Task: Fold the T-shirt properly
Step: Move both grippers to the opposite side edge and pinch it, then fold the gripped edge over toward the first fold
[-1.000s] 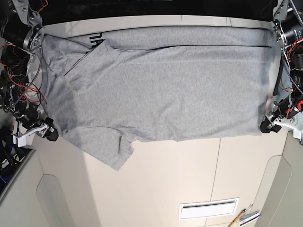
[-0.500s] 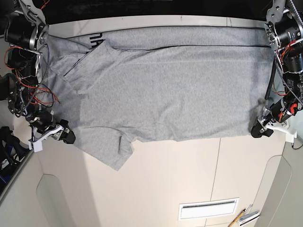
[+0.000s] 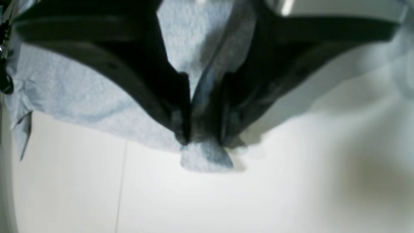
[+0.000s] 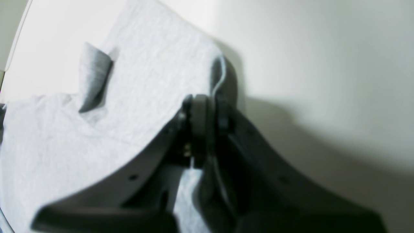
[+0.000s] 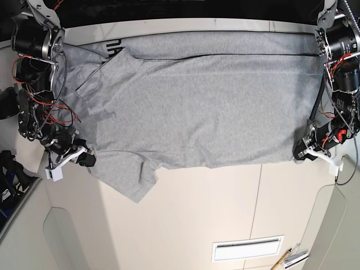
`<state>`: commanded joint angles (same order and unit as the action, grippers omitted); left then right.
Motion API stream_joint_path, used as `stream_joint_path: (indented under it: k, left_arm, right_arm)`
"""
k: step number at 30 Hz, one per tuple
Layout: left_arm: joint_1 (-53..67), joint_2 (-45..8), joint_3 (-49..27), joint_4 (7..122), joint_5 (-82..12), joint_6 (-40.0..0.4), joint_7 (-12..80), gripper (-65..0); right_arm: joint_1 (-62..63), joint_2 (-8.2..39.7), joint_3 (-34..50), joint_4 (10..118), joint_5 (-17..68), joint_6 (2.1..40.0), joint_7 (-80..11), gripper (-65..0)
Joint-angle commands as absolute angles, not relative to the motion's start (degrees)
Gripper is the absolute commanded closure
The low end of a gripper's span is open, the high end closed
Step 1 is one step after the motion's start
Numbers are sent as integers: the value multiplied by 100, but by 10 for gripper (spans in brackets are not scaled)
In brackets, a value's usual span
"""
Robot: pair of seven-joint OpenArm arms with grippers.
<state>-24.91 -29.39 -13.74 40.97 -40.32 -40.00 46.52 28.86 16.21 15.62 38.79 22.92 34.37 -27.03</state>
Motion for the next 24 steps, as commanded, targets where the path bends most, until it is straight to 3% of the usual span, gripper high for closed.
stream_joint_path:
  k: [2, 3, 10, 15, 24]
  left_arm:
    - [-2493, -2943, -1374, 4097, -3955, -4000, 4652, -13]
    - [-2491, -2945, -1374, 4097, -3957, -4000, 4659, 0]
    - [-2473, -2965, -1374, 4705, -4021, -4000, 5207, 0]
    - [-2427, -3105, -1374, 5387, -4499, -4000, 5854, 0]
    - [-2397, -3544, -1374, 5450, -5616, -4000, 6858, 0]
  right_arm:
    - [2891, 1623, 1562, 3883, 2292, 3437, -2700, 0]
    - [2902, 1623, 1562, 3896, 2292, 3439, -2700, 0]
    - [2884, 1656, 1562, 4582, 2368, 3476, -3173, 0]
    - [2873, 1909, 1562, 5043, 2985, 3479, -3625, 0]
    - [2797, 2327, 1562, 5374, 4062, 3544, -4574, 0]
